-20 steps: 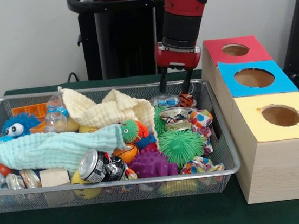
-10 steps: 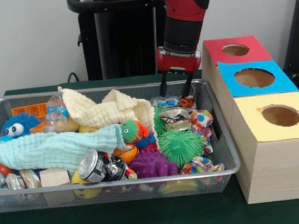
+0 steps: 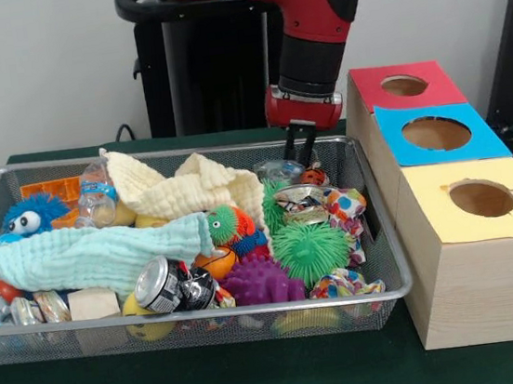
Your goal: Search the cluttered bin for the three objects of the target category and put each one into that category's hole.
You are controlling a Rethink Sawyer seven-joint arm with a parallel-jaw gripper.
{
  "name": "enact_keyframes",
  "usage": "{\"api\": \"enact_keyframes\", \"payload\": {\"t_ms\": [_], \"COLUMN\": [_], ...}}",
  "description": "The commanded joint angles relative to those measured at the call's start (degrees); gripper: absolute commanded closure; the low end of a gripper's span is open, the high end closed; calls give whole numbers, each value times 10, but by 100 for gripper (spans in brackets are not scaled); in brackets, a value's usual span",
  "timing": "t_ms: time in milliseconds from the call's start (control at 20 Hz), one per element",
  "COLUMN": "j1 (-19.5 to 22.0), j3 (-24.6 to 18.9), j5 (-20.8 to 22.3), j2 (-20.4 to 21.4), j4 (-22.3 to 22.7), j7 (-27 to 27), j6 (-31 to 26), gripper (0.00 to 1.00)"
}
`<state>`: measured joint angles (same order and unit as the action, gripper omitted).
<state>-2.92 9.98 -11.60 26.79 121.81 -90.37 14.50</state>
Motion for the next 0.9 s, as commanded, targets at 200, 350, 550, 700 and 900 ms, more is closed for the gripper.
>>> {"api": "enact_keyframes", "payload": {"t_ms": [200, 350, 550, 700, 900], "j1": [39, 32, 25, 17, 2], "j3": [-40, -38, -35, -33, -28], "j5": [5, -5, -18, -31, -51], "j2": [-13, -8, 1, 11, 23], "j4": [-78, -72, -63, -58, -53], "j7": [-122, -126, -129, -130, -134], "j6": [48, 40, 21, -3, -28], "gripper": [100, 100, 100, 100, 100]}}
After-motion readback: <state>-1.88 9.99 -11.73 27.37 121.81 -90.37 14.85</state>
